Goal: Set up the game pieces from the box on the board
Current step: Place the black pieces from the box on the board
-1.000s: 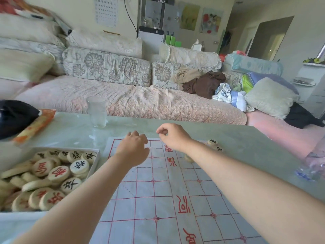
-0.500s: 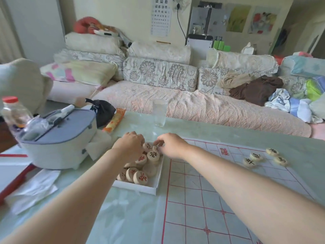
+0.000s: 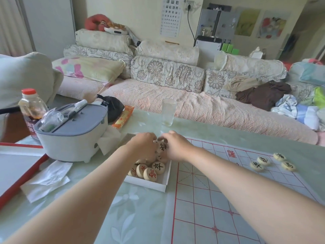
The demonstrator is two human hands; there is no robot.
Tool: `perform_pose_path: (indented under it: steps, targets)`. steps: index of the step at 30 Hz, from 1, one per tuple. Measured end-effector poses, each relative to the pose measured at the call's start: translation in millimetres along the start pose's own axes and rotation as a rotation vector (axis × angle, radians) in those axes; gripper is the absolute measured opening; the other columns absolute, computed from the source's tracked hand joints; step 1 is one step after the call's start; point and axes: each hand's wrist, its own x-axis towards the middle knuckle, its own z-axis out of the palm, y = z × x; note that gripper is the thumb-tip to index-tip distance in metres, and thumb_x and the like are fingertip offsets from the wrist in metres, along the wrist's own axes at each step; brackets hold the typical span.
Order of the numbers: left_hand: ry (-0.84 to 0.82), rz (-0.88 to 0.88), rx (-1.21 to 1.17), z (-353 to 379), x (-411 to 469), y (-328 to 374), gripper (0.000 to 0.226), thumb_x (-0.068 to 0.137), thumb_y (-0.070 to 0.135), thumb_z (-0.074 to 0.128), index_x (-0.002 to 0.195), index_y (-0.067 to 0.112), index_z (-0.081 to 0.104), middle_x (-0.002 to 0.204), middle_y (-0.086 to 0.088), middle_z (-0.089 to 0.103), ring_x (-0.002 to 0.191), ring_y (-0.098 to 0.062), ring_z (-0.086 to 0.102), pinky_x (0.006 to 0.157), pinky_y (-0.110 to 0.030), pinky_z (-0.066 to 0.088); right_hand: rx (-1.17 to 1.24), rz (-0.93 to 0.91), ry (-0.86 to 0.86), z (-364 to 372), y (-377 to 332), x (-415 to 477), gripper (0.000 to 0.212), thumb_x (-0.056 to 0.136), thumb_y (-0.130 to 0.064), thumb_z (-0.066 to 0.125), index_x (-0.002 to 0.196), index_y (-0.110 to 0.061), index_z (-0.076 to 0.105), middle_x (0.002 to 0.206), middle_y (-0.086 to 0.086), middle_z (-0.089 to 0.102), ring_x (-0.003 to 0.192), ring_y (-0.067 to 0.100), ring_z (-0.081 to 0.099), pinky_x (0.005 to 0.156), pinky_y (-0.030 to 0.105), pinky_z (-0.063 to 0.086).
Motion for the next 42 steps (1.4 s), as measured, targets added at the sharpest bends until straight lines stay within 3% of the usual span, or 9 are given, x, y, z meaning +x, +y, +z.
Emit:
perform_pose_path:
  steps: [5,10,14,17,21,25,30,34,42]
  targets:
    - [0.014,-0.162,-0.387,-6,-2,15,0.045,0.092,0.024,0.057,0.135,0.021,0.046,0.115,-0.005,0.064,0.085,-0.021,0.066,0.064,-0.031,0.055,0.285,-0.05,0.105,-10,-4,-12,0.069,0.076,-0.027,0.079,0.136,-0.03,0.044,0.115,-0.004,0.053,0.083,0.008,0.053,0.067,0.02,0.037]
    - [0.081,-0.162,-0.4,-12,-7,9,0.037,0.092,0.01,0.045,0.124,0.025,0.056,0.093,-0.004,0.061,0.065,-0.016,0.053,0.045,-0.024,0.038,0.176,-0.014,-0.002,-13,-3,-22,0.043,0.078,-0.024,0.076,0.116,-0.029,0.058,0.112,-0.009,0.062,0.092,0.011,0.057,0.077,0.025,0.045]
    - [0.084,-0.143,-0.422,-13,-10,-1,0.039,0.09,0.007,0.042,0.12,0.024,0.06,0.092,-0.006,0.059,0.061,-0.017,0.051,0.045,-0.024,0.038,-0.008,-0.036,-0.124,-5,-7,-31,0.036,0.075,-0.034,0.079,0.106,-0.034,0.061,0.123,-0.008,0.06,0.109,0.017,0.057,0.079,0.028,0.043]
    - [0.06,-0.172,-0.465,-14,-9,-5,0.04,0.088,0.006,0.042,0.118,0.025,0.06,0.088,-0.006,0.06,0.062,-0.023,0.057,0.05,-0.027,0.044,-0.083,-0.103,-0.105,1,-13,-35,0.039,0.072,-0.045,0.079,0.103,-0.033,0.059,0.12,-0.01,0.059,0.107,0.017,0.057,0.077,0.028,0.042]
    - [0.037,-0.225,-0.548,-11,-6,-4,0.037,0.09,0.005,0.042,0.118,0.02,0.06,0.104,-0.012,0.06,0.083,-0.032,0.068,0.07,-0.042,0.059,-0.137,-0.147,-0.102,9,-14,-35,0.03,0.075,-0.039,0.074,0.097,-0.033,0.056,0.109,-0.01,0.061,0.099,0.019,0.057,0.08,0.033,0.05]
    - [0.046,-0.23,-0.557,-8,-1,-1,0.04,0.09,0.002,0.039,0.121,0.018,0.059,0.108,-0.014,0.061,0.091,-0.033,0.066,0.076,-0.044,0.059,-0.126,-0.167,-0.094,11,-16,-39,0.028,0.079,-0.033,0.07,0.103,-0.028,0.057,0.103,-0.008,0.06,0.095,0.02,0.056,0.075,0.031,0.046]
    - [0.101,-0.179,-0.494,-12,4,10,0.037,0.093,0.01,0.041,0.125,0.02,0.055,0.11,-0.011,0.062,0.071,-0.023,0.058,0.054,-0.029,0.045,0.136,-0.113,0.015,-5,-8,-49,0.034,0.081,-0.036,0.072,0.112,-0.027,0.058,0.119,-0.005,0.059,0.106,0.016,0.059,0.086,0.03,0.049]
    - [0.121,-0.135,-0.446,-16,7,38,0.035,0.095,0.014,0.043,0.128,0.019,0.052,0.109,-0.01,0.062,0.074,-0.023,0.056,0.058,-0.028,0.042,0.192,-0.033,0.092,-26,21,-69,0.04,0.081,-0.037,0.071,0.118,-0.027,0.057,0.116,-0.005,0.058,0.094,0.012,0.055,0.078,0.022,0.039]
    - [0.021,0.052,-0.539,10,4,151,0.032,0.093,0.013,0.043,0.121,0.023,0.056,0.105,-0.007,0.066,0.059,-0.019,0.053,0.047,-0.023,0.039,0.19,0.211,0.159,-59,121,-147,0.032,0.086,-0.04,0.063,0.116,-0.028,0.058,0.112,-0.009,0.057,0.087,0.008,0.057,0.076,0.021,0.044]
